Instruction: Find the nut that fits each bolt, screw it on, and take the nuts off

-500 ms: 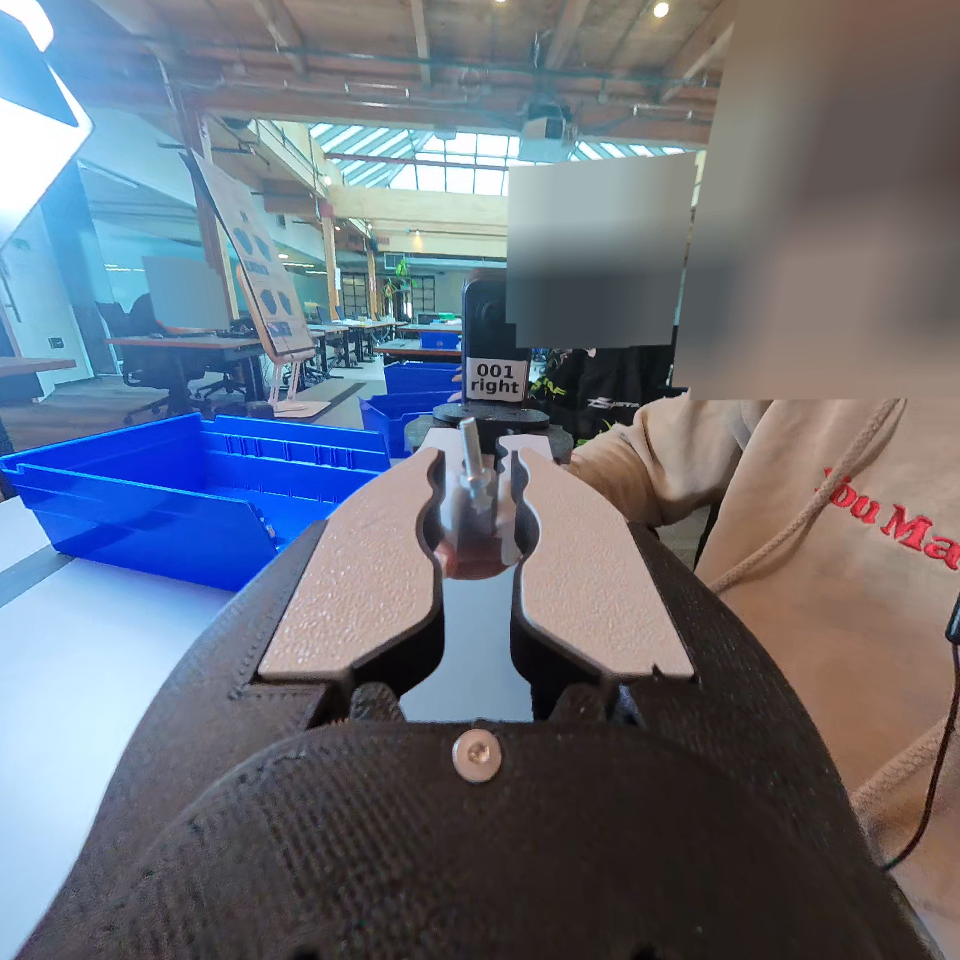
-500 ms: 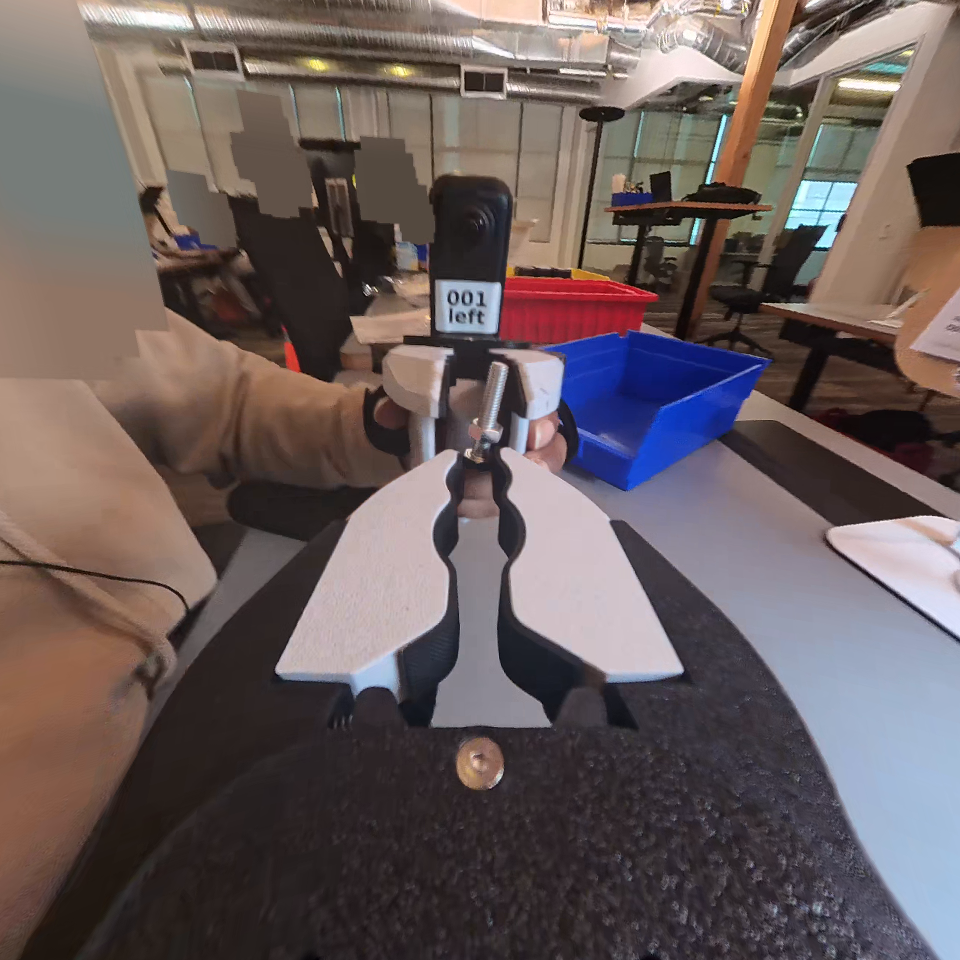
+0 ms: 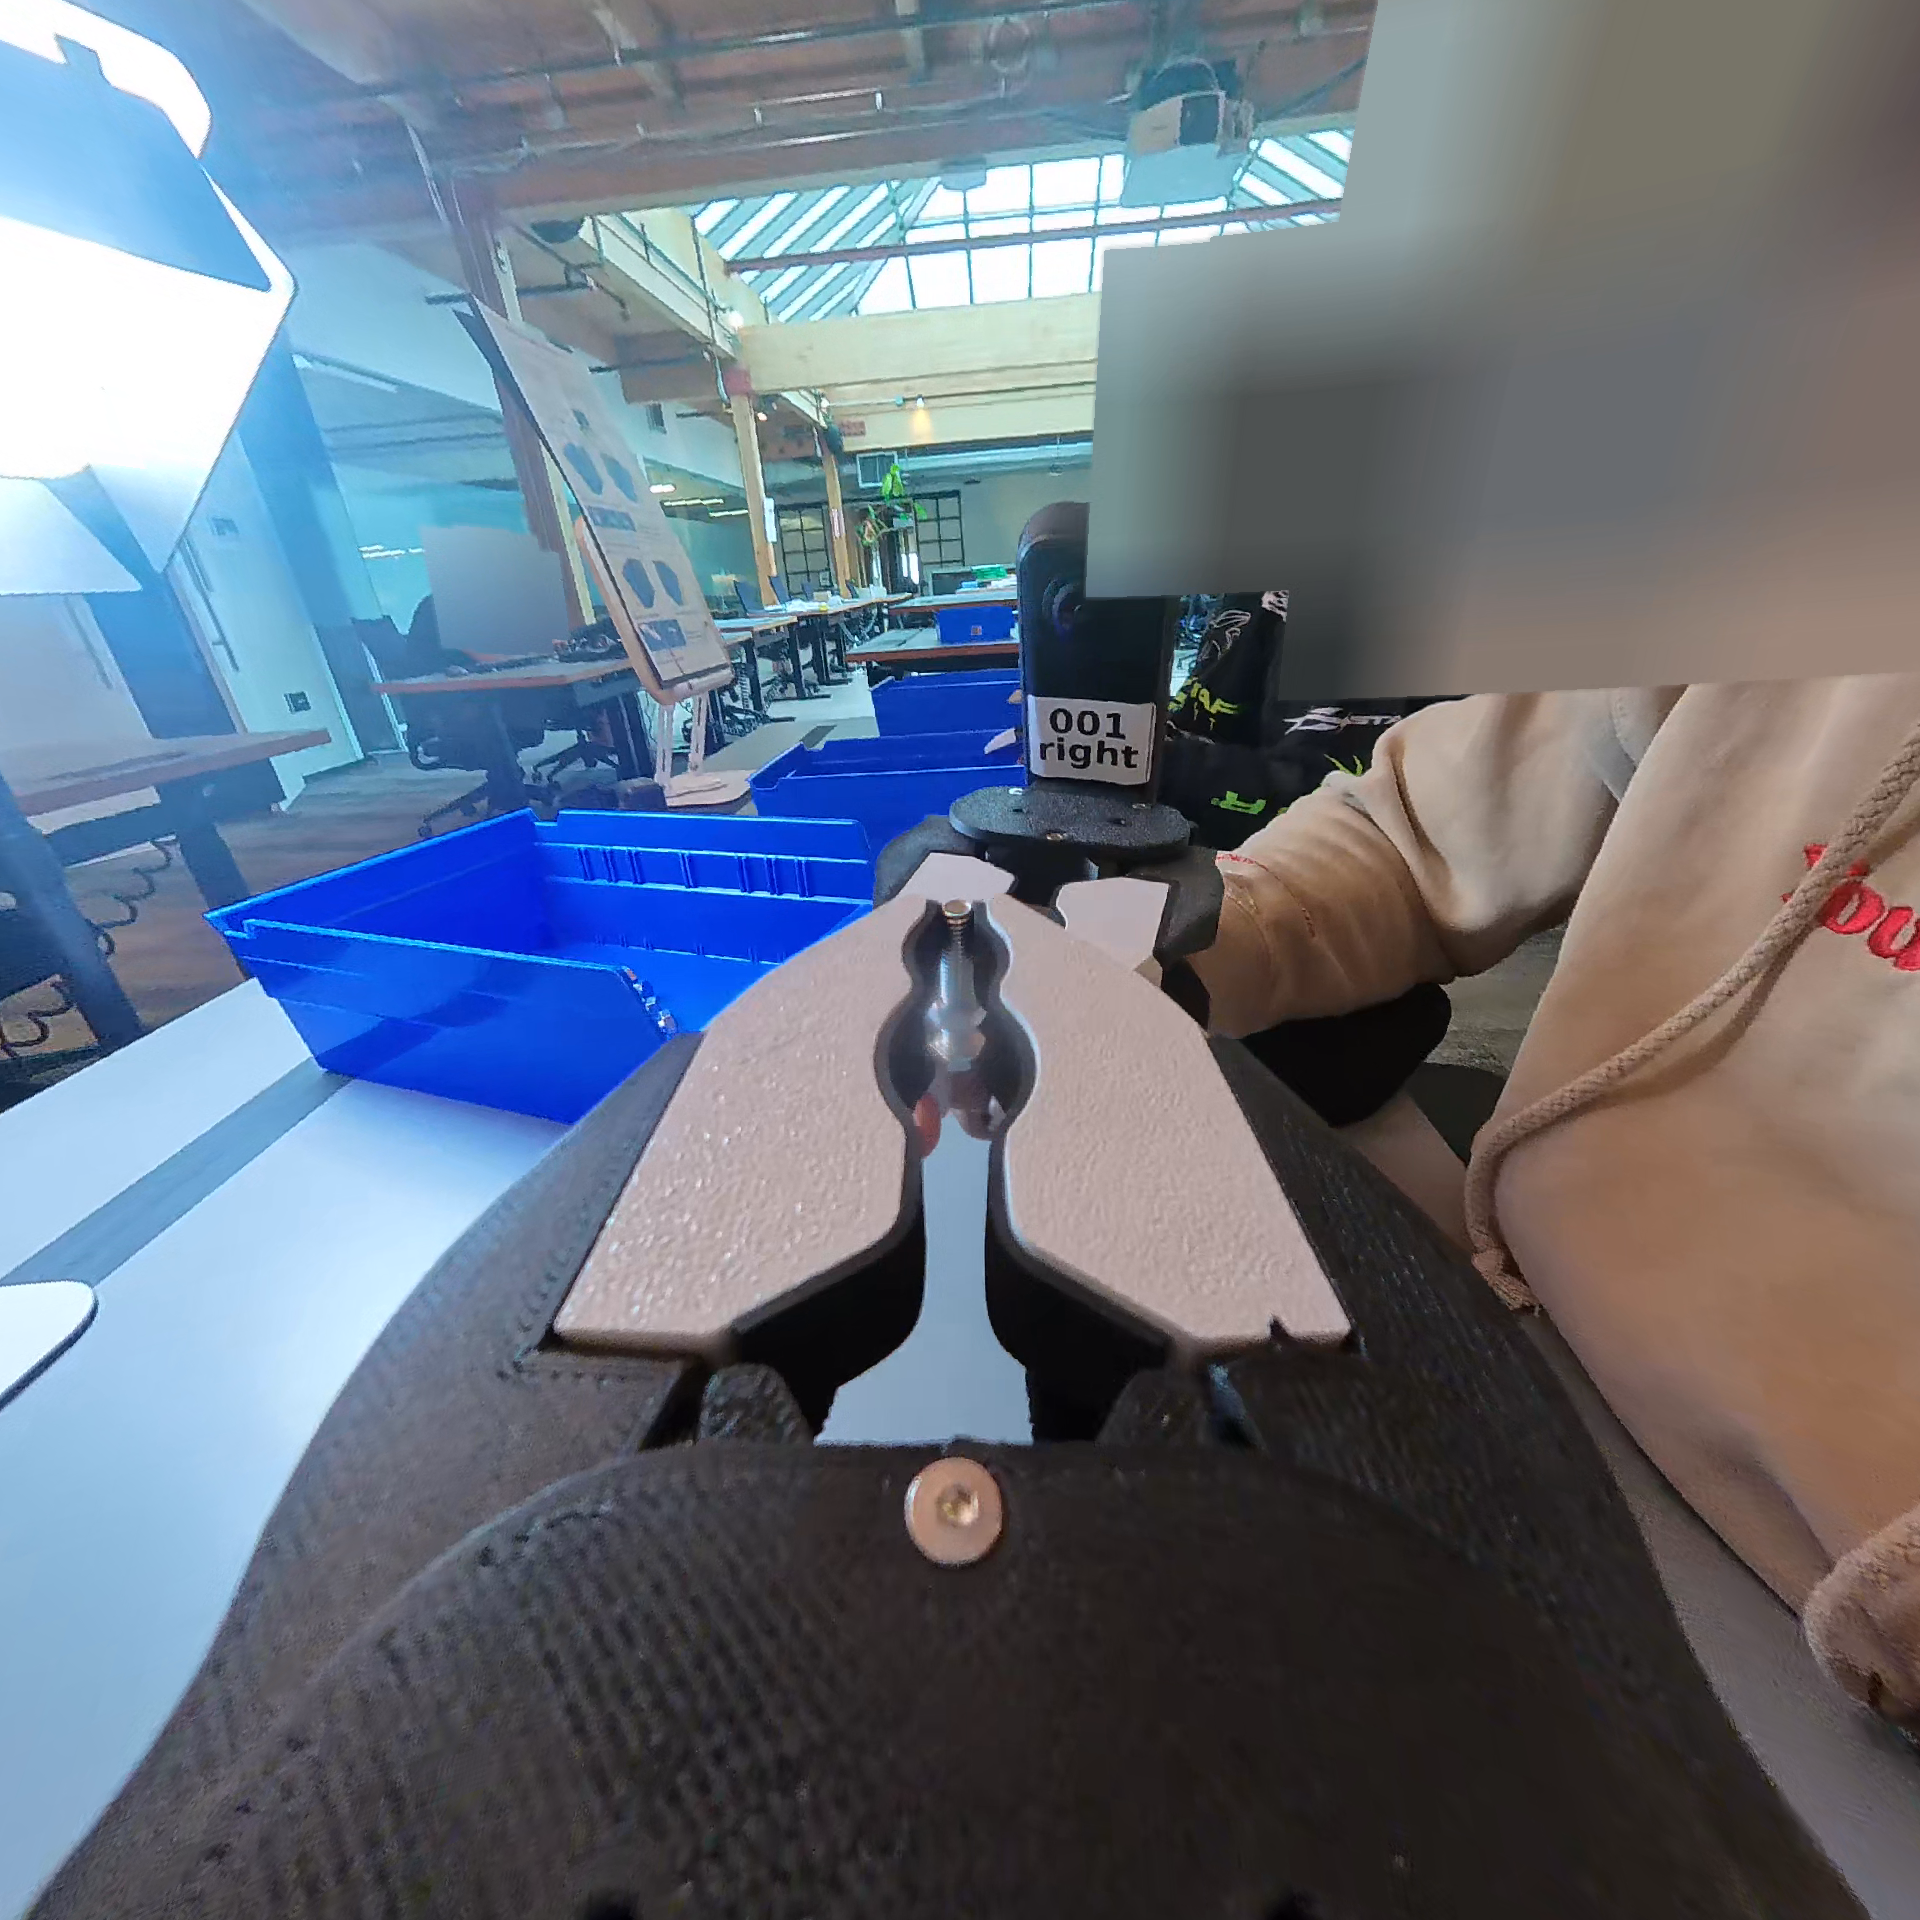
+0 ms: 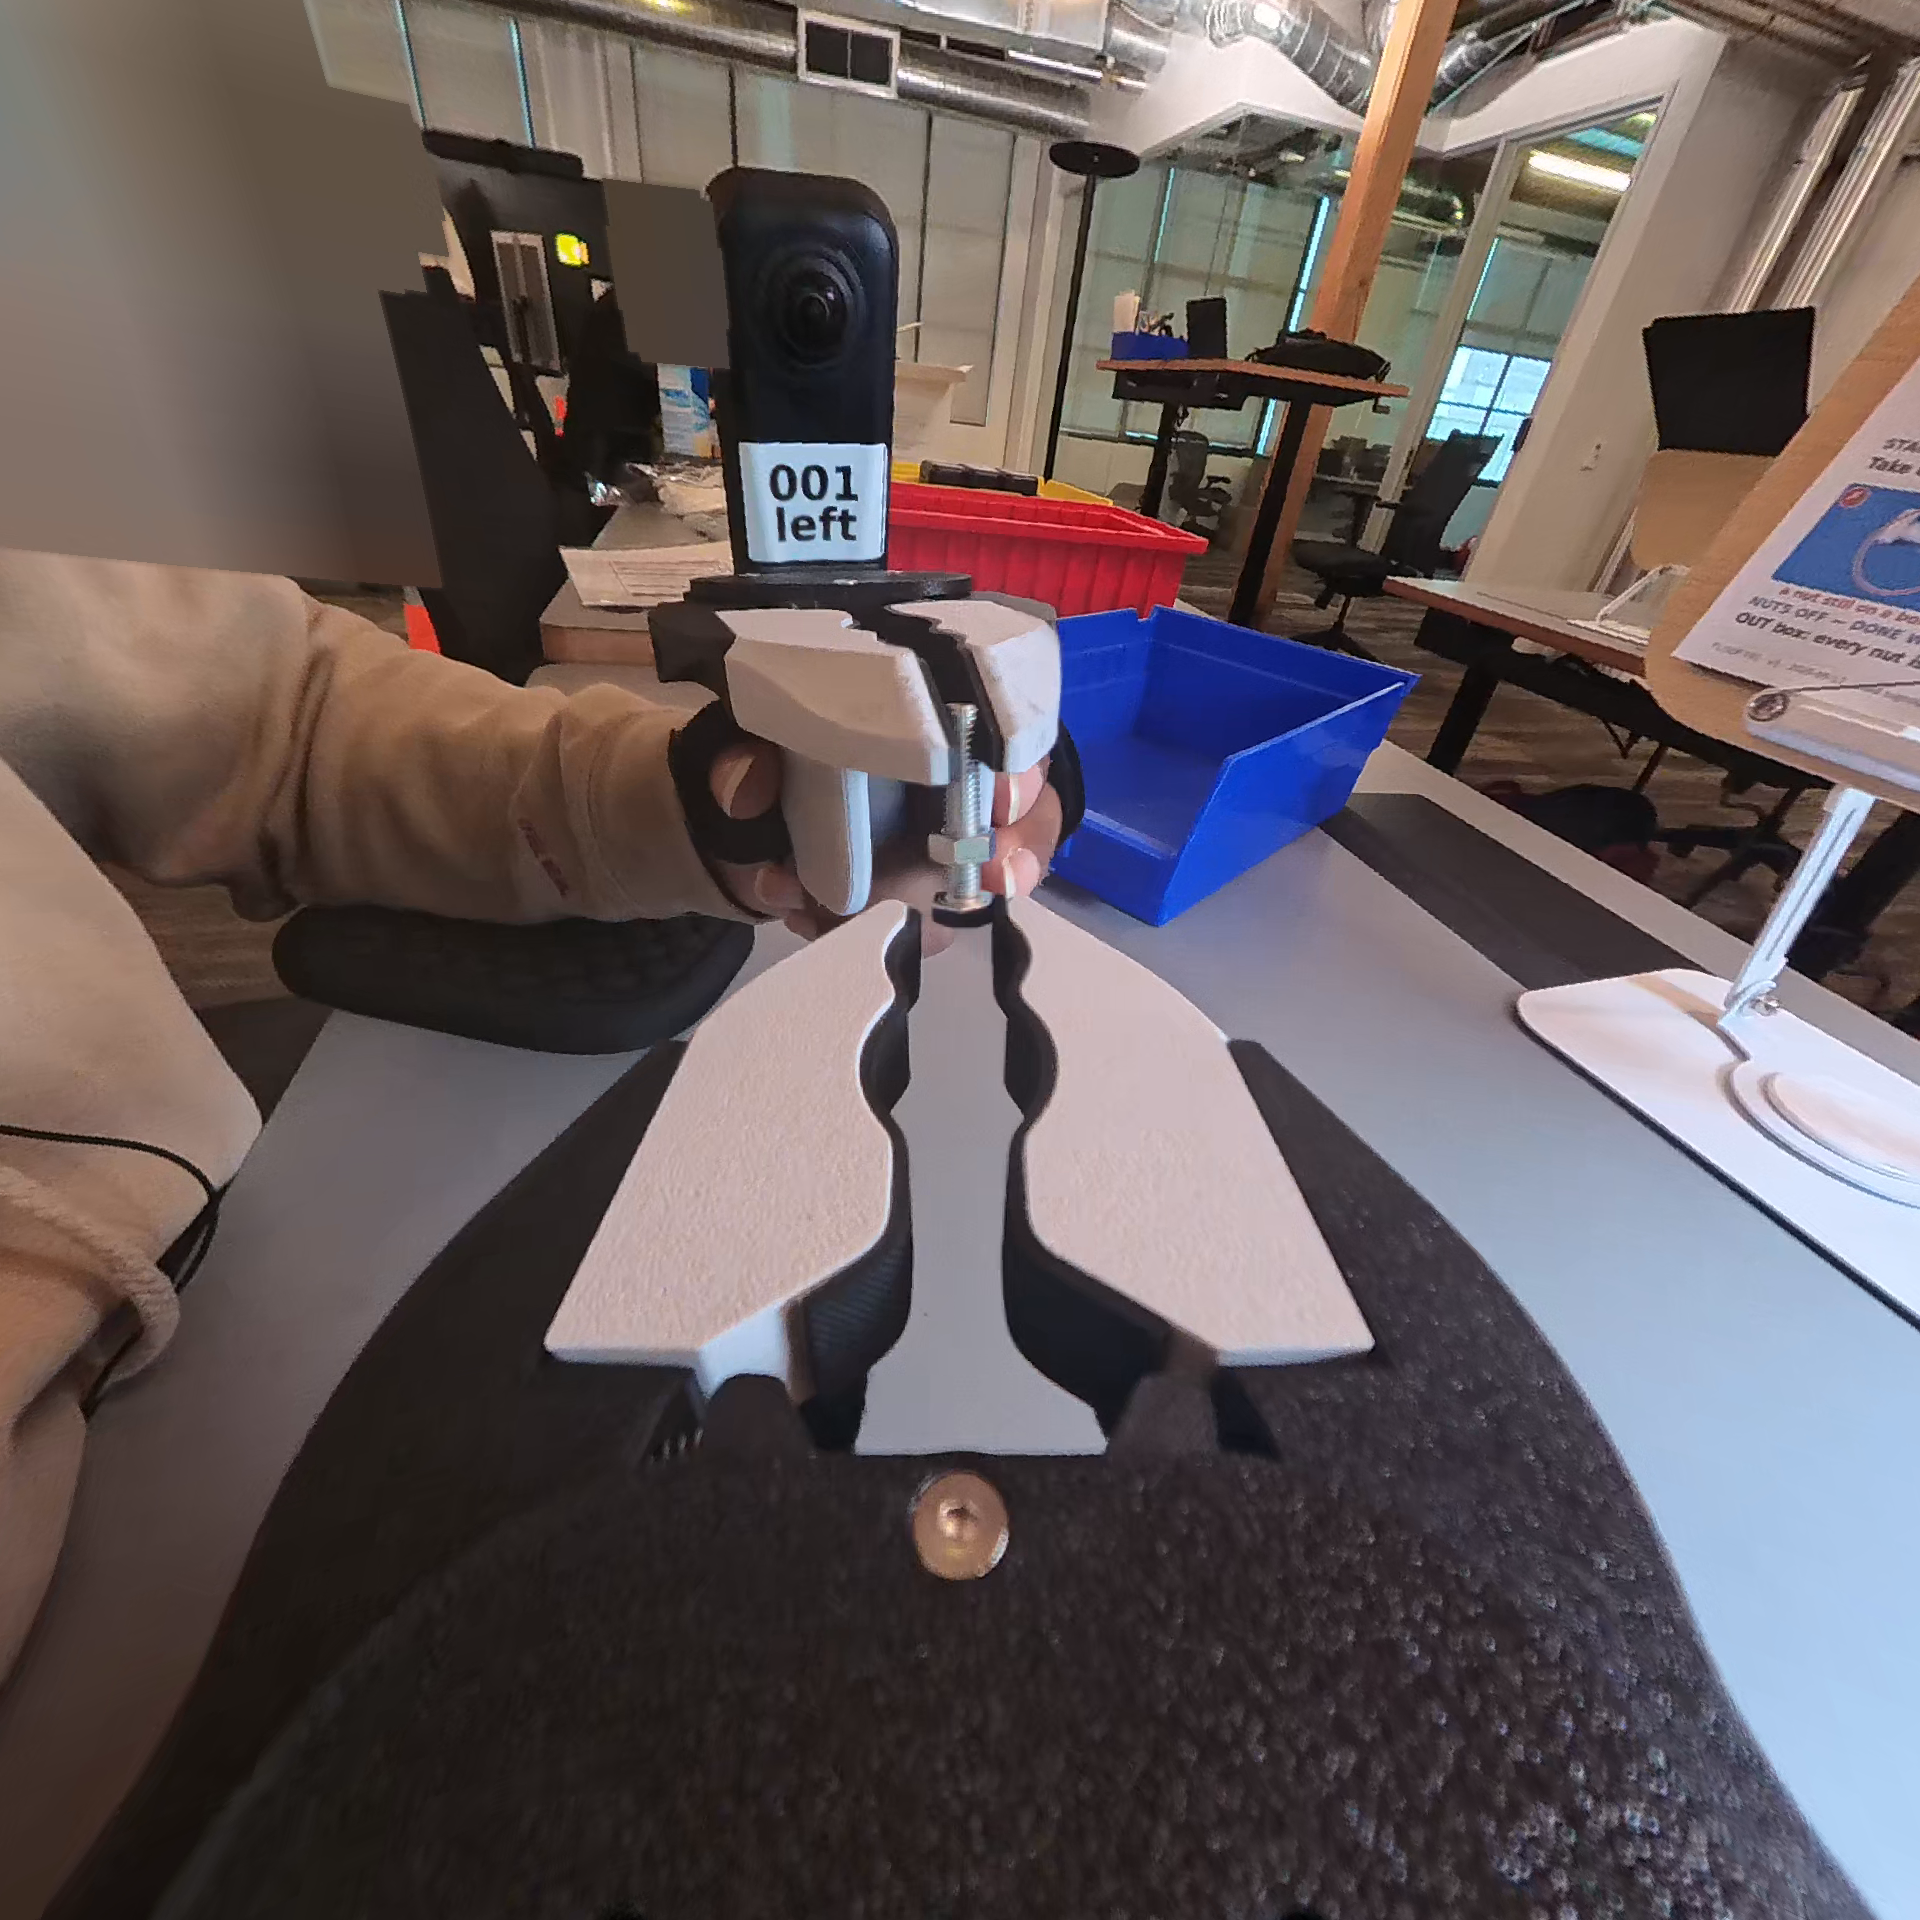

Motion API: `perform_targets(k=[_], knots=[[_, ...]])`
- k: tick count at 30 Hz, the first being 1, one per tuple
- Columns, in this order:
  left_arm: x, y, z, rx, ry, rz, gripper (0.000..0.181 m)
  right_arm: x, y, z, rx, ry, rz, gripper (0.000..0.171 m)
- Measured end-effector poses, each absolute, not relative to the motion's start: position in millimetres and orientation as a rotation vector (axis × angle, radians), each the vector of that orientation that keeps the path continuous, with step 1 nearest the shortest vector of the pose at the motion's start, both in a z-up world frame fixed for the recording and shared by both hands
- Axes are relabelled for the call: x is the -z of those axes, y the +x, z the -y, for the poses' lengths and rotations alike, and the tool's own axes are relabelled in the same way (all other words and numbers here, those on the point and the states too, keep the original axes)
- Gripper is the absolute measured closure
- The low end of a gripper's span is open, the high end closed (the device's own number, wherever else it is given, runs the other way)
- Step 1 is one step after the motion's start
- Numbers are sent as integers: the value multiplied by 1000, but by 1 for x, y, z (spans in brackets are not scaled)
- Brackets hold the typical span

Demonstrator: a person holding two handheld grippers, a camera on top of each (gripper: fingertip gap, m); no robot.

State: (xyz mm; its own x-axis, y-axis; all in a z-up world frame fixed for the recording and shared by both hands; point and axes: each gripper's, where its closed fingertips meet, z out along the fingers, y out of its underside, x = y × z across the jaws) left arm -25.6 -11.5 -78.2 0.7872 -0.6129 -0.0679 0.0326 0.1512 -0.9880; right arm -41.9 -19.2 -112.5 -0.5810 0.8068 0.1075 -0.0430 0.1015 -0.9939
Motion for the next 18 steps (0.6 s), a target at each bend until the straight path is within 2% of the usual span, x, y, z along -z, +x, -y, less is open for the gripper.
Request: perform_targets(k=[18], knots=[[74,-23,10,504,-1324,-498,176,109,-45,19,-1553,-787,1643,160]])
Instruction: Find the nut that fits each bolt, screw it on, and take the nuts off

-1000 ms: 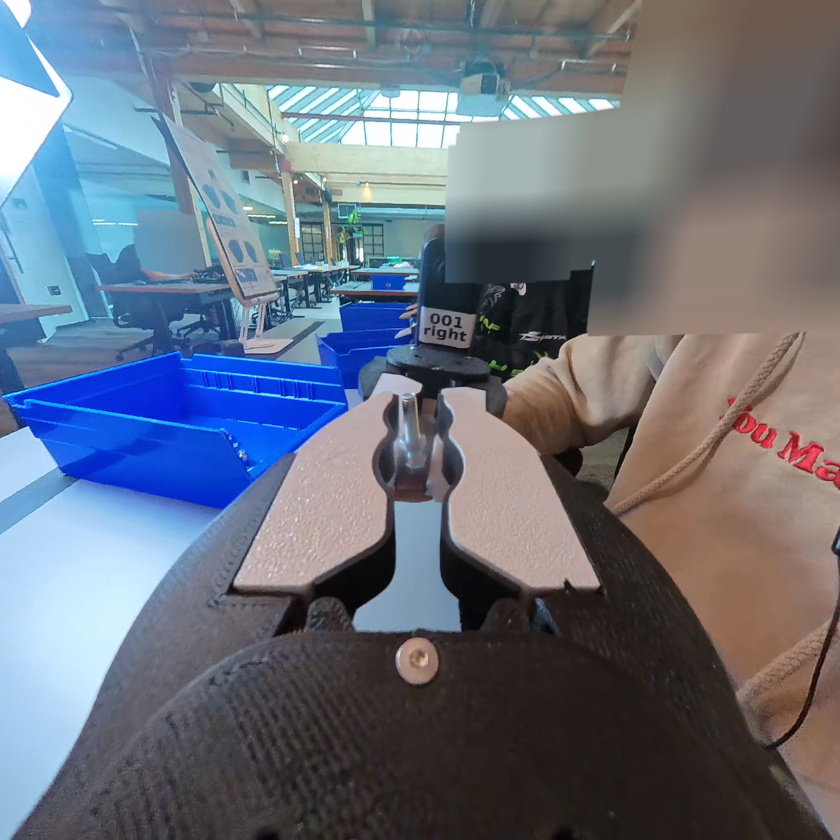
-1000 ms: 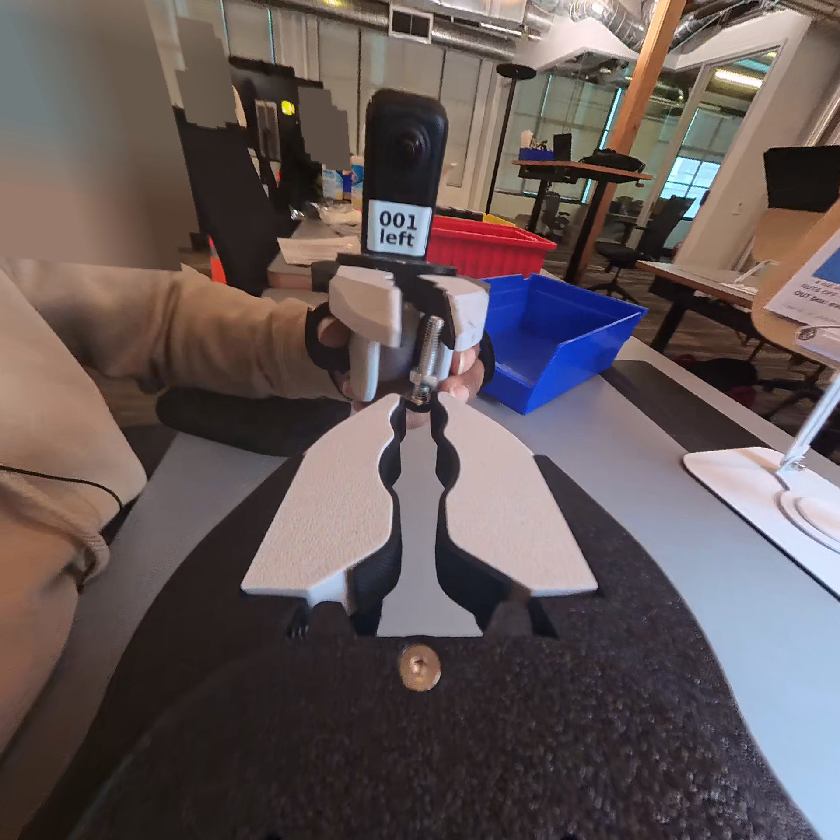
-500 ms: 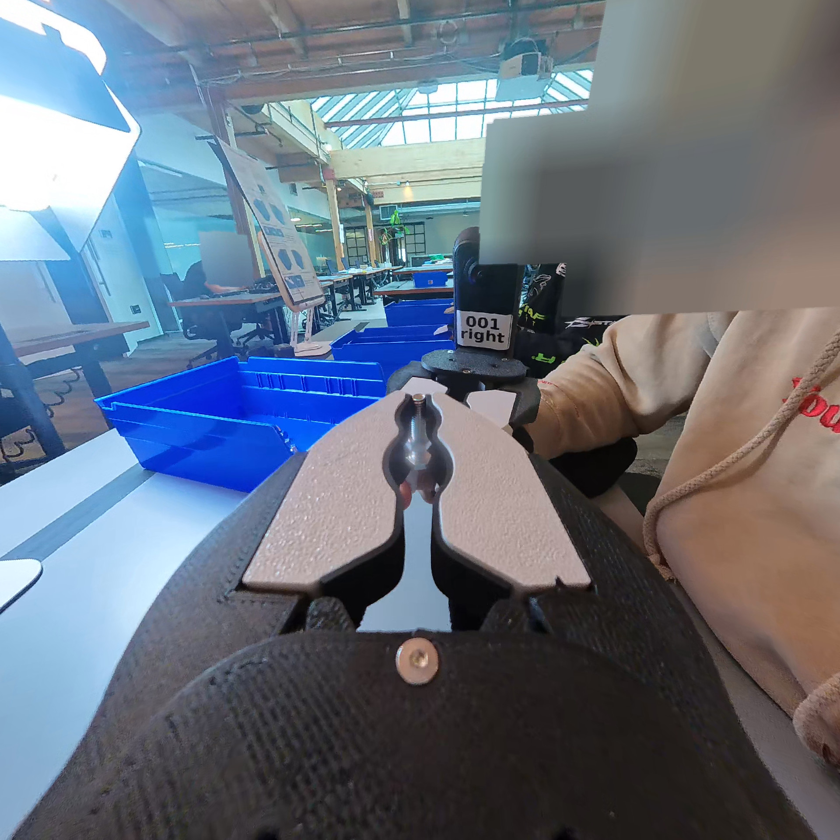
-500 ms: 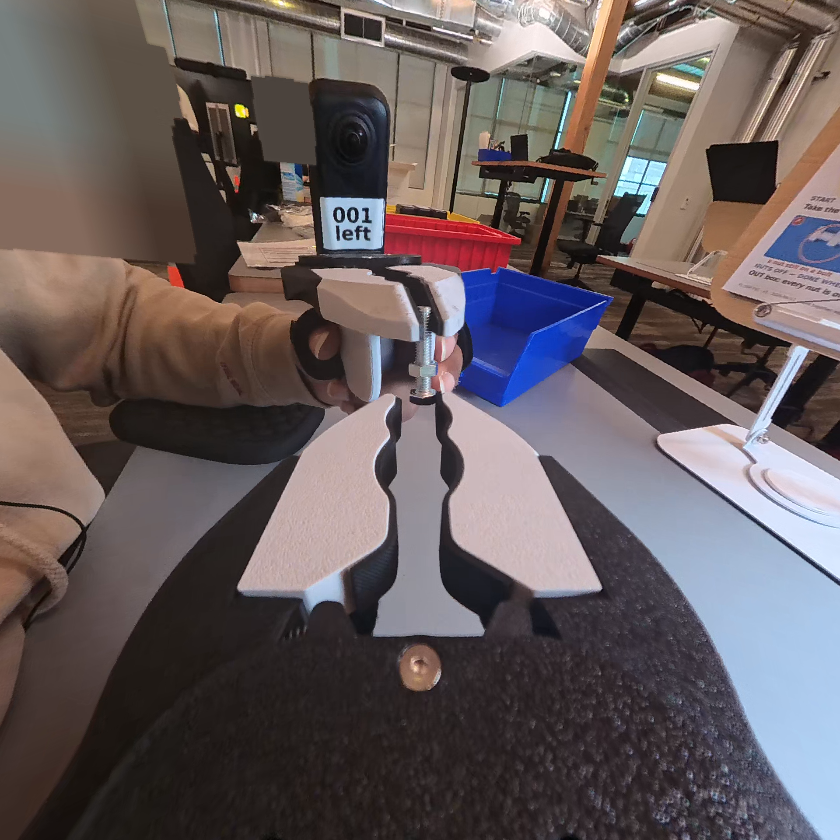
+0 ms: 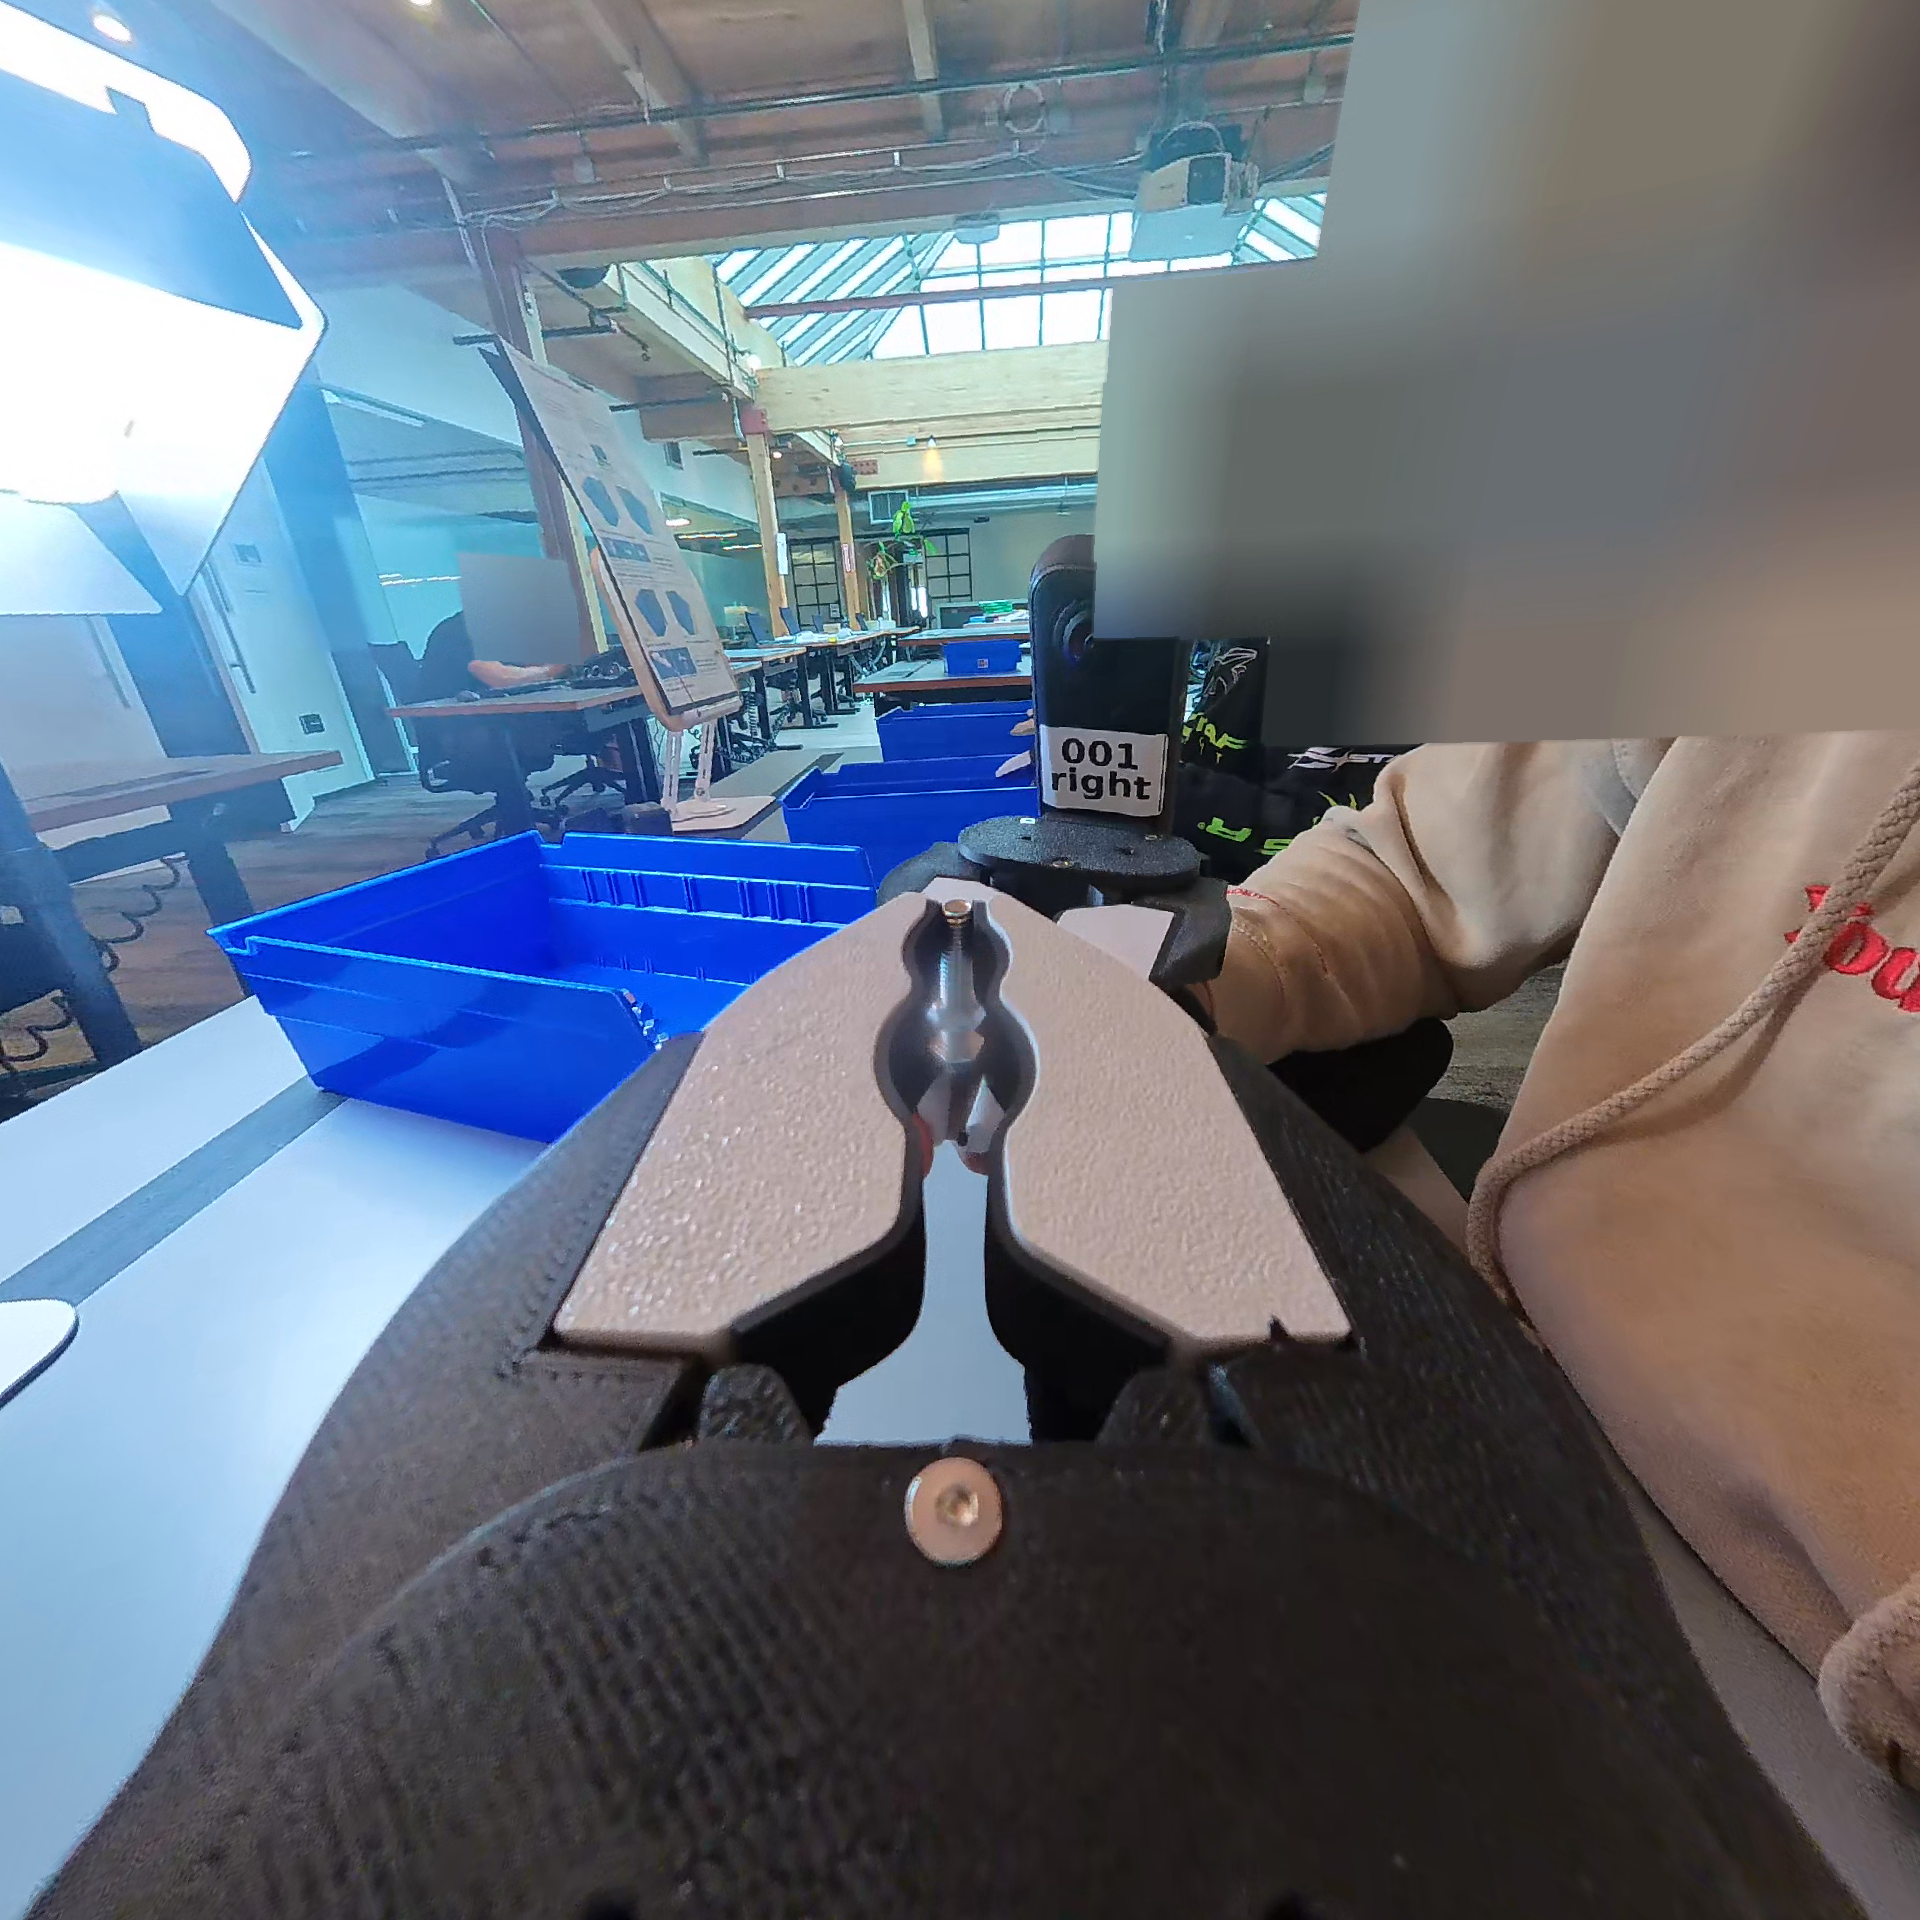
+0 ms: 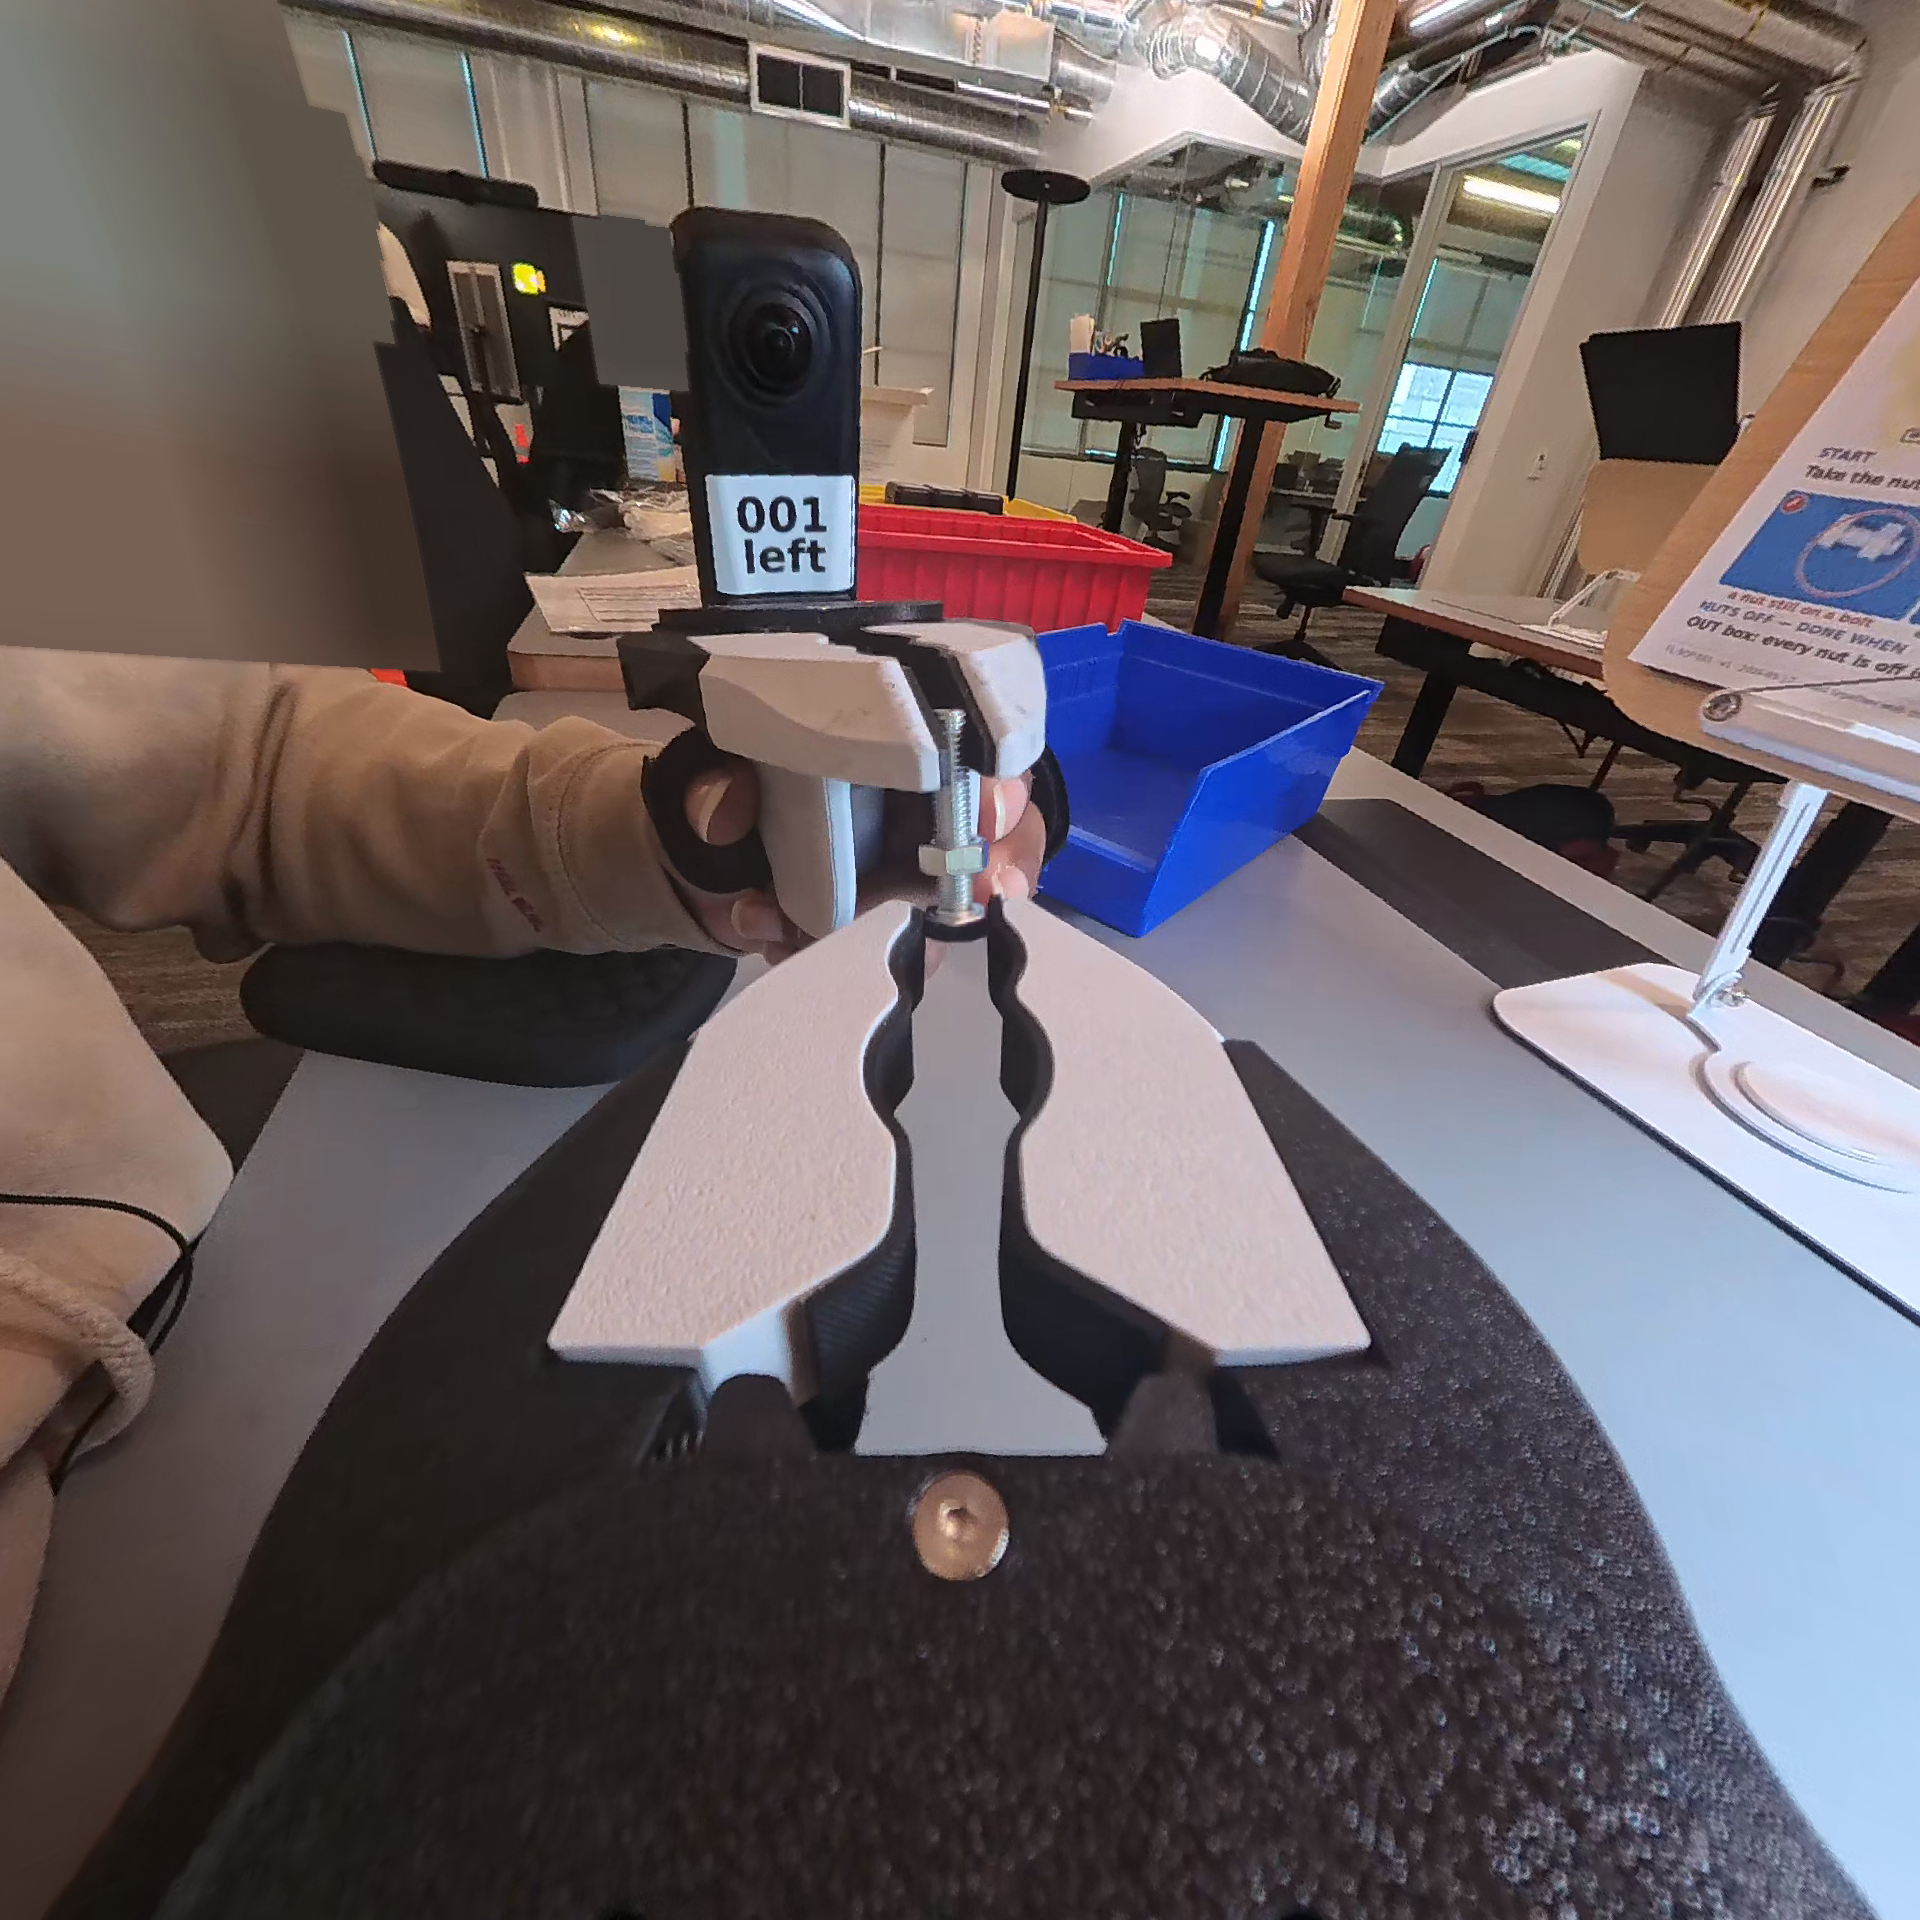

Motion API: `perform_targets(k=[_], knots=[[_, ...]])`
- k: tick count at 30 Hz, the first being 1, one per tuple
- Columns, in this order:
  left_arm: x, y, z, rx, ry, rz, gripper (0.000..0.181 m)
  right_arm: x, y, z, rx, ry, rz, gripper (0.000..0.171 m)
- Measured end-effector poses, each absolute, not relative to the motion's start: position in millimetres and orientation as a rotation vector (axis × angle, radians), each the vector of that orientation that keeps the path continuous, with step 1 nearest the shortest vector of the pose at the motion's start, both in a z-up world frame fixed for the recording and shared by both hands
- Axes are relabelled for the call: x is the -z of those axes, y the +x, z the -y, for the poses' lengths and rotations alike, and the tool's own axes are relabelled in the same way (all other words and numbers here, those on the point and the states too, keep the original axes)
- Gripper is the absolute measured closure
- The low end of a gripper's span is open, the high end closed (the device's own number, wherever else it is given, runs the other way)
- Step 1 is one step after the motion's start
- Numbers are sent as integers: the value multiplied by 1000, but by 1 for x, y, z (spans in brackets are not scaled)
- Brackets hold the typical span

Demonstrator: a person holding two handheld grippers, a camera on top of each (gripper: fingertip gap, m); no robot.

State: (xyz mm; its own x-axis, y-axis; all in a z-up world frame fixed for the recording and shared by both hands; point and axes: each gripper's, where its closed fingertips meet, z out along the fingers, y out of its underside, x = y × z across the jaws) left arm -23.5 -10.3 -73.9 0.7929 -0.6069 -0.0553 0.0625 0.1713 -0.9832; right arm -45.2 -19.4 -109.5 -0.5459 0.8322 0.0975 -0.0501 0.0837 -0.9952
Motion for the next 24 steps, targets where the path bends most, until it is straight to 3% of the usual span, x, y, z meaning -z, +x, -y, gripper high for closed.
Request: perform_targets(k=[12,14,16,24], knots=[[75,-23,8,519,-1340,-474,176,111,-45,18,-1545,-797,1647,161],[76,-22,7,532,-1362,-468,156,112,-45,17,-1574,-810,1645,161],[80,-22,6,547,-1388,-470,150,112,-44,16,-1609,-811,1641,161],[94,-18,1,541,-1489,-467,148,111,-45,6,-1720,-889,1588,161]])
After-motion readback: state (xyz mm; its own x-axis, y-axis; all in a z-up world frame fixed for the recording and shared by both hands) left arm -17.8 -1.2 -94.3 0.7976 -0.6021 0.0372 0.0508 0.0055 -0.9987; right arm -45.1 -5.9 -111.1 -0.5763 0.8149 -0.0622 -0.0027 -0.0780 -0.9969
